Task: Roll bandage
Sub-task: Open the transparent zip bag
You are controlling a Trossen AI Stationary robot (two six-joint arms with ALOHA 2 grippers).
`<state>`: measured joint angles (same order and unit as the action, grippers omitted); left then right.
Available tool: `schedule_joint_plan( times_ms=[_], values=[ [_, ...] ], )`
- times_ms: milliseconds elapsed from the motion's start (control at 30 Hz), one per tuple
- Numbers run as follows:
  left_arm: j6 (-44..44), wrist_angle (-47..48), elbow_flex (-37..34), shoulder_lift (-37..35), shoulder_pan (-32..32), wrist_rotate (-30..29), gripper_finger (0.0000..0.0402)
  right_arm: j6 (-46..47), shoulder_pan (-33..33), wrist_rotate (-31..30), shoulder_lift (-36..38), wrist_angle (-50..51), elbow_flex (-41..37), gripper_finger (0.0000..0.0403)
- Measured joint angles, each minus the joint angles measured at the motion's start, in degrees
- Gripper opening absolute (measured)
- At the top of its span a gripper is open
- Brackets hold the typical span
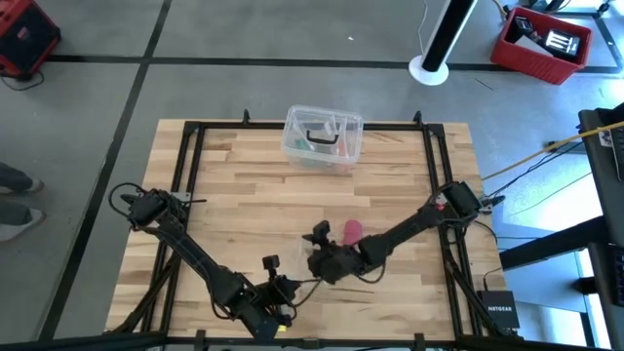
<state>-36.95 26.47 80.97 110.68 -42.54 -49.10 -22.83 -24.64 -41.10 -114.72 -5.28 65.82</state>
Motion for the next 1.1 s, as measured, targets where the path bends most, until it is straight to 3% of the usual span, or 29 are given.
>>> schedule_joint_plan(
  times_ms=[167,400,800,967,1067,1100],
  values=[
    [-3.4,1.6,0.0,0.9,0.8,1.0,0.0001,-1.5,2.0,-1.9,0.7,1.2,0.0,0.0227],
    [-8.8,6.3,0.0,1.4,2.4,0.6,0.0001,1.3,-3.8,-4.8,6.2,13.6,0.0,0.0227],
    [-9.2,6.0,0.0,1.4,3.3,0.4,0.0001,12.9,-12.4,-10.8,13.5,33.8,0.0,0.0227],
    [-10.6,5.8,-0.1,1.4,3.6,0.4,0.0001,14.4,-15.4,0.0,14.6,17.6,0.0,0.0227],
    [-10.6,5.8,-0.1,1.4,4.0,0.4,0.0001,8.3,-16.3,10.9,12.4,1.8,0.1,0.0227],
    [-10.5,5.8,-0.1,1.4,4.1,0.4,0.0001,5.5,-16.6,12.1,11.4,-1.9,0.1,0.0227]
  ],
)
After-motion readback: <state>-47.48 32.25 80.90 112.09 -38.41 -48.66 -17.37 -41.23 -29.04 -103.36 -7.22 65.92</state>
